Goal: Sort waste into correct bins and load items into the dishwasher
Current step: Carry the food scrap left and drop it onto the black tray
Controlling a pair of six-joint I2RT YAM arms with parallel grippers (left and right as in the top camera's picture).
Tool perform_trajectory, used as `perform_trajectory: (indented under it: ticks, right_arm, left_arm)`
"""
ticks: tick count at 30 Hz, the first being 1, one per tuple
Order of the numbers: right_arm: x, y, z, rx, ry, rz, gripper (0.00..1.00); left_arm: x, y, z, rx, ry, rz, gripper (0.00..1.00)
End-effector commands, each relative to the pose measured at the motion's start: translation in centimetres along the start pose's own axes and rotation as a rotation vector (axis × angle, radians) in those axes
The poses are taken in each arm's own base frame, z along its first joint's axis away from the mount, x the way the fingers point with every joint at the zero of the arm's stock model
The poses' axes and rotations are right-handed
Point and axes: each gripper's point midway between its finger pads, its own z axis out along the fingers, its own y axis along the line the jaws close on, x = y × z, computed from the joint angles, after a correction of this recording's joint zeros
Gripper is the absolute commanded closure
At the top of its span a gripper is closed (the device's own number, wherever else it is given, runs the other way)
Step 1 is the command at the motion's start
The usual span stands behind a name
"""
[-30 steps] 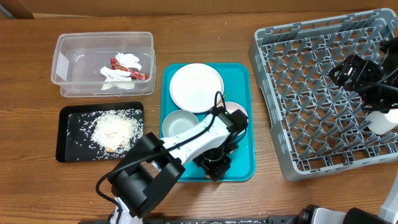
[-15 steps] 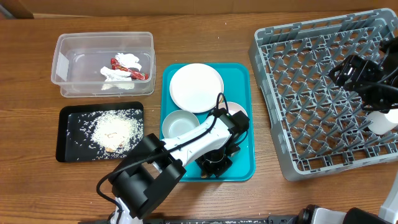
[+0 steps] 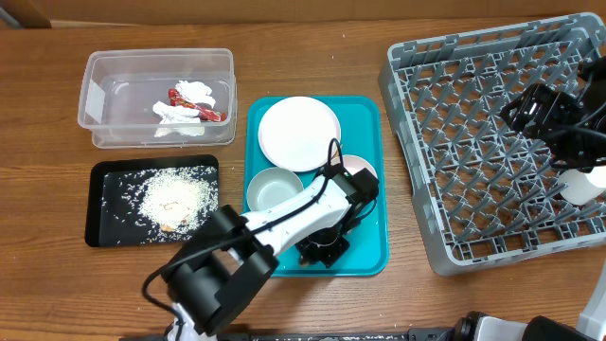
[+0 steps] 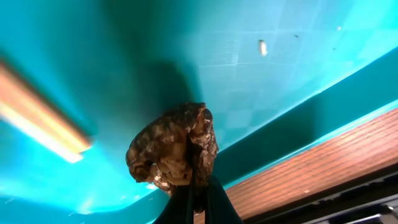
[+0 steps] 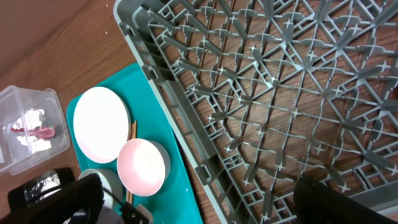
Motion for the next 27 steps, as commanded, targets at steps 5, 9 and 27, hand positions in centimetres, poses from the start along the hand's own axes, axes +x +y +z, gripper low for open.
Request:
perform_trajectory:
  ticks: [5,9,27]
  right_arm:
    - [-0.1,0.1,-0.2,0.004,-0.011,-0.013,0.0]
    - [-0.2,0.1,-0.2,0.004,-0.011,-0.013,0.0]
    - [-0.2,-0.2,-0.2,0.022,-0.015,-0.013,0.0]
  left_arm:
    - [-0.7,4.1,-9.1,-0.131,-0.331,-0.199,0.96]
    - [0.7,7.7,-11.9,-0.153,-0.423,-0.346,0.96]
    - [13.7,26.9,-9.4,-0.041,-0.388,-1.351,0.96]
